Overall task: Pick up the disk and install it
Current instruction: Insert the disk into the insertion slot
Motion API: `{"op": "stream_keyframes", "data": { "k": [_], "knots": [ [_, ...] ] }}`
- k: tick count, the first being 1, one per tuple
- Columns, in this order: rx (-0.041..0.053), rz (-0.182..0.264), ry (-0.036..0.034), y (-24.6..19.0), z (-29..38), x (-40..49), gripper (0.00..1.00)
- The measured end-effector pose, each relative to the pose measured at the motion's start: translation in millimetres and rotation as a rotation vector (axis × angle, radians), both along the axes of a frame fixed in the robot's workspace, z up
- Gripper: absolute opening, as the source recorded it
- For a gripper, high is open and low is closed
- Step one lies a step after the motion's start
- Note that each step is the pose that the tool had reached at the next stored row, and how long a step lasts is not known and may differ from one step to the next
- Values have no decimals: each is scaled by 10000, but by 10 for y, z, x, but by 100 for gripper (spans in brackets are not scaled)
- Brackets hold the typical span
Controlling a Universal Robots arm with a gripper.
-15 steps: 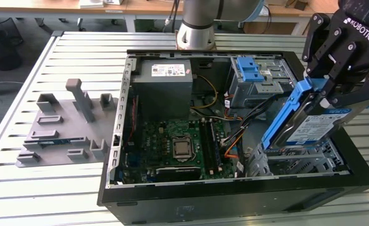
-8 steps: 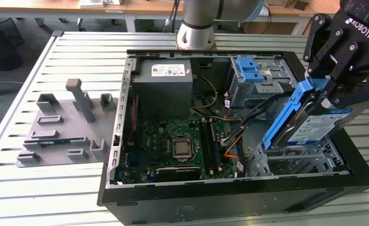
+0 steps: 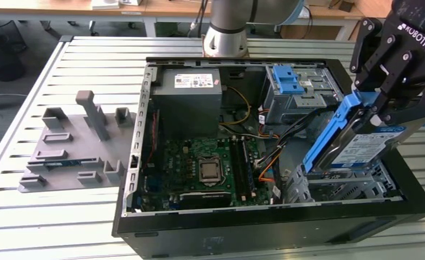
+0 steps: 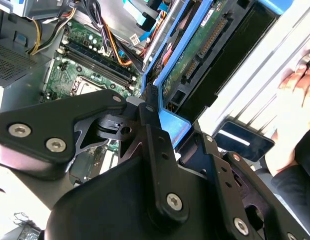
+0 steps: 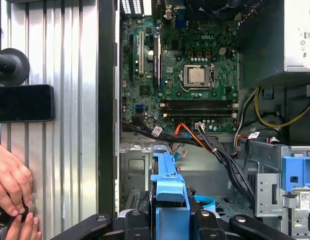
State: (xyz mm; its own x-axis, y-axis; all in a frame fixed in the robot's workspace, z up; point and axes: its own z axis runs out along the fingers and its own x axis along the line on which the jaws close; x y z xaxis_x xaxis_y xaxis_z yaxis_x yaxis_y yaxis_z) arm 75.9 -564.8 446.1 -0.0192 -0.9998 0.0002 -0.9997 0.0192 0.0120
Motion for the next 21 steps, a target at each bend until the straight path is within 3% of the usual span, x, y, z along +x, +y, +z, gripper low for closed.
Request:
{"op": "stream_keyframes", "data": {
  "k": [21],
  "knots": [
    [-1, -116, 0, -18, -77, 1, 36]
  ]
}}
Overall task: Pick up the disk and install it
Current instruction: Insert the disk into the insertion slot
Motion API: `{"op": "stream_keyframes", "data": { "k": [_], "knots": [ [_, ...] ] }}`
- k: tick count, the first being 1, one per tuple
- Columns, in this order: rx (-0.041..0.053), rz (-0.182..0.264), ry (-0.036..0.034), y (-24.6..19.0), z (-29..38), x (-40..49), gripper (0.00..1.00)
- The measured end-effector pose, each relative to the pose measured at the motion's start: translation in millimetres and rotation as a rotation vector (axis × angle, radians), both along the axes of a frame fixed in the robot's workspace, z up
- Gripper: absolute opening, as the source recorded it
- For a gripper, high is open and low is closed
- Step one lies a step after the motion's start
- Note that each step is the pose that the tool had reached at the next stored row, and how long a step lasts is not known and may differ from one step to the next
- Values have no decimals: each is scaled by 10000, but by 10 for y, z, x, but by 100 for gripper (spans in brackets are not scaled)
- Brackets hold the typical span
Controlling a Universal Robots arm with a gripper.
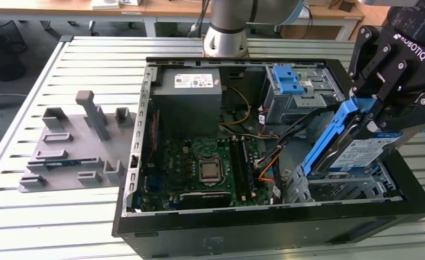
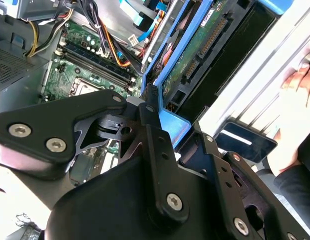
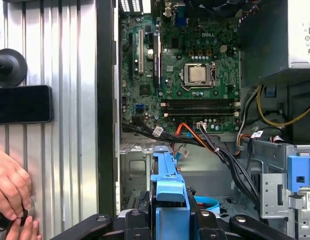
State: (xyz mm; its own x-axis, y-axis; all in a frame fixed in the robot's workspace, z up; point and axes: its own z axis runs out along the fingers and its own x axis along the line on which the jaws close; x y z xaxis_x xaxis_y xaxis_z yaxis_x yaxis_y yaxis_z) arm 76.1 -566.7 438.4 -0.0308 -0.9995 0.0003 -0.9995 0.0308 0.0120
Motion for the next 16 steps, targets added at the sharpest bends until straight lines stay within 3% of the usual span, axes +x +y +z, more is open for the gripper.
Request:
{"op": "stream_keyframes", "data": {
  "k": [16],
  "knots": [
    [0, 0, 0, 0, -70, 0, 36]
  ]
}}
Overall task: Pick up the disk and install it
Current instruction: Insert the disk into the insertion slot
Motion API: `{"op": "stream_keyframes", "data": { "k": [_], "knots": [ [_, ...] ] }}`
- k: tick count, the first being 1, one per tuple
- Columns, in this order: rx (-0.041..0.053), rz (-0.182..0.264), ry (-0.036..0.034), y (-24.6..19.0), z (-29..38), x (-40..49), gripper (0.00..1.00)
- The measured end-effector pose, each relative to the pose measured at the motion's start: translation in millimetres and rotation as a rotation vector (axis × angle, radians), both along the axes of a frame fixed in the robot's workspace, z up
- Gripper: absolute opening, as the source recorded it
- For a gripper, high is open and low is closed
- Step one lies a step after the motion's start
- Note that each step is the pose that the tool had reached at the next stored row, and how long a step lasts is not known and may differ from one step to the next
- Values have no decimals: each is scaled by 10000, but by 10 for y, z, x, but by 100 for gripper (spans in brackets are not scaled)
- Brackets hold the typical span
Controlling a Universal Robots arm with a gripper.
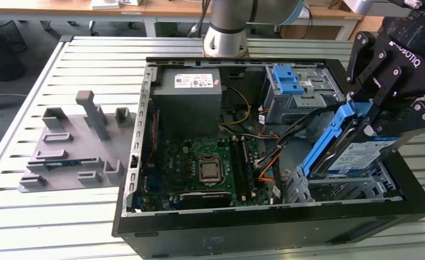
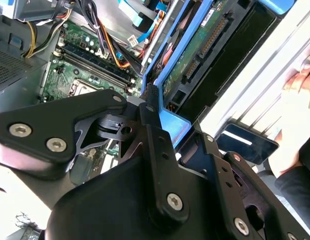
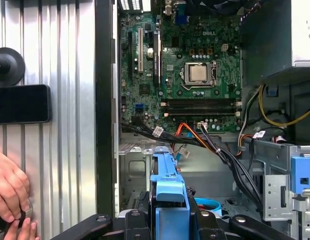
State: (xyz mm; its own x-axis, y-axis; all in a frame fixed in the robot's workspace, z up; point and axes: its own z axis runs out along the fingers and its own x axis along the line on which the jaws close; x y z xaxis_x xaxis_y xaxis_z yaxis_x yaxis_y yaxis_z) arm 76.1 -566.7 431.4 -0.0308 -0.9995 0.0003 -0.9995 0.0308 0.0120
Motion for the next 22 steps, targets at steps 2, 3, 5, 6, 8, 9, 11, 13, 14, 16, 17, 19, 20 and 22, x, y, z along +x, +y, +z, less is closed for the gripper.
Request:
{"op": "stream_keyframes", "data": {
  "k": [2, 3, 5, 6, 8, 9, 11, 13, 14, 16, 17, 19, 20, 22],
  "knots": [
    [0, 0, 0, 0, -9, 0, 36],
    [0, 0, 0, 0, -13, 0, 36],
    [0, 0, 0, 0, -22, 0, 36],
    [0, 0, 0, 0, -26, 0, 36],
    [0, 0, 0, 0, -35, 0, 36],
    [0, 0, 0, 0, -39, 0, 36],
    [0, 0, 0, 0, -48, 0, 36],
    [0, 0, 0, 0, -58, 0, 36],
    [1, 0, 0, 0, -63, 0, 36],
    [0, 0, 0, 0, -73, 0, 36],
    [0, 0, 0, 0, -79, 0, 36],
    [1, 0, 0, 0, -90, 0, 36],
    [0, 0, 0, 0, -96, 0, 36],
    [0, 0, 0, 0, -109, 0, 36]
  ]
}}
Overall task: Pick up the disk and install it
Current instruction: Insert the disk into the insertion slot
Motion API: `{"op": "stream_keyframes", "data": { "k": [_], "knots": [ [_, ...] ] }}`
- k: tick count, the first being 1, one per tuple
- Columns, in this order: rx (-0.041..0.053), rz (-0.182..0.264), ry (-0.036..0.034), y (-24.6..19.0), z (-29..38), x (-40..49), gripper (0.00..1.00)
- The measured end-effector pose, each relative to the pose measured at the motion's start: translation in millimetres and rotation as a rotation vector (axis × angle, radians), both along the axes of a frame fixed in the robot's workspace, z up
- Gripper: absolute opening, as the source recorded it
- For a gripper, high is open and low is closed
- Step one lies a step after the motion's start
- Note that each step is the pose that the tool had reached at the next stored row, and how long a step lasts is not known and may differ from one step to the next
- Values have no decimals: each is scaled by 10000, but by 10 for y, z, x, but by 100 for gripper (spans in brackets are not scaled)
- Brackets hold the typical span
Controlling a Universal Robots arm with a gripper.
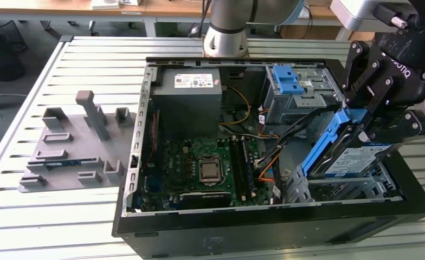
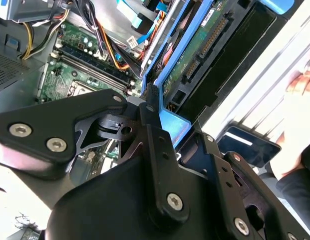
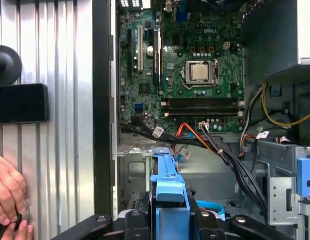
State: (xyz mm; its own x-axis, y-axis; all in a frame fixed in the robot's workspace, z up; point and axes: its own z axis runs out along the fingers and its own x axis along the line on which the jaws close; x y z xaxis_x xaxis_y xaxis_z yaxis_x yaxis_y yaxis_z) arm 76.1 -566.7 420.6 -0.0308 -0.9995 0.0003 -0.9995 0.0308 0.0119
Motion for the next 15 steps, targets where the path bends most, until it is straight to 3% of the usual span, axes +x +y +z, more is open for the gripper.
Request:
{"op": "stream_keyframes", "data": {
  "k": [15],
  "knots": [
    [0, 0, 0, 0, -89, 0, 36]
  ]
}}
